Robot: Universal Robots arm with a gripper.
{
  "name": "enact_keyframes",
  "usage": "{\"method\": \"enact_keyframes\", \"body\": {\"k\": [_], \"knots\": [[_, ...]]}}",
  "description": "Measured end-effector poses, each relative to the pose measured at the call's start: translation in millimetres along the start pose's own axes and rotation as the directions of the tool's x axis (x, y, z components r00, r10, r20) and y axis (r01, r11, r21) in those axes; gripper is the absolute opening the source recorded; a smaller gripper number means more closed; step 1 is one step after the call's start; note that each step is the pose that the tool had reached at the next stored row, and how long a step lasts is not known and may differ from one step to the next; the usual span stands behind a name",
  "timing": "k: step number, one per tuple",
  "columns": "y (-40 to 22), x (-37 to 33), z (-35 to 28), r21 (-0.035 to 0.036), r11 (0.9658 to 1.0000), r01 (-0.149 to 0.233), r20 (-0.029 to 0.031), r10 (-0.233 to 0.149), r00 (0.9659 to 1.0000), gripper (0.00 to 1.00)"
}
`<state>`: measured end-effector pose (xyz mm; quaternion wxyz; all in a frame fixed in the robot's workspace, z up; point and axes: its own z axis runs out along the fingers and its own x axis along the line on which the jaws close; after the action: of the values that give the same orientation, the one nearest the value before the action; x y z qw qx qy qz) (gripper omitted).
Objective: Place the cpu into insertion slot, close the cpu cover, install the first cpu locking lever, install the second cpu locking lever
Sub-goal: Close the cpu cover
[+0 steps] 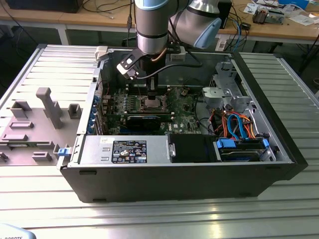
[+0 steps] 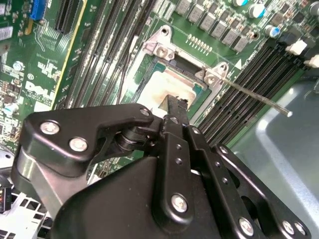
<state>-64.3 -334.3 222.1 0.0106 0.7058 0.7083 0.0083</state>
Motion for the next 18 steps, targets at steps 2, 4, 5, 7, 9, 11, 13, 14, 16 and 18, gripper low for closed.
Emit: {"method": "enact_keyframes", "body": {"k": [2,4,5,7,9,11,13,14,16,18], "knots": [[3.3,-0.1,0.1,0.0058,1.0,0.0,0.0,0.0,1.0,0.11],[3.9,-0.1,0.0,0.0065,1.0,0.0,0.0002,0.0,1.0,0.11],[4.0,-0.1,0.1,0.0064,1.0,0.0,0.0002,0.0,1.0,0.11],[4.2,0.0,-0.7,0.0065,1.0,0.0,0.0003,0.0,1.0,0.11],[4.2,0.0,-3.1,0.0064,1.0,0.0,0.0001,0.0,1.0,0.11],[4.3,0.0,-6.9,0.0064,1.0,0.0,0.0007,0.0,1.0,0.11],[4.4,0.0,-9.5,0.0064,1.0,0.0,0.0025,0.0,1.0,0.11],[4.4,0.1,-9.7,0.0063,1.0,0.0,0.0029,0.0,1.0,0.11],[4.4,0.1,-9.8,0.0064,1.0,0.0,0.0033,0.0,1.0,0.11],[4.4,0.0,-9.8,0.0065,1.0,0.0,0.0037,0.0,1.0,0.11]]}}
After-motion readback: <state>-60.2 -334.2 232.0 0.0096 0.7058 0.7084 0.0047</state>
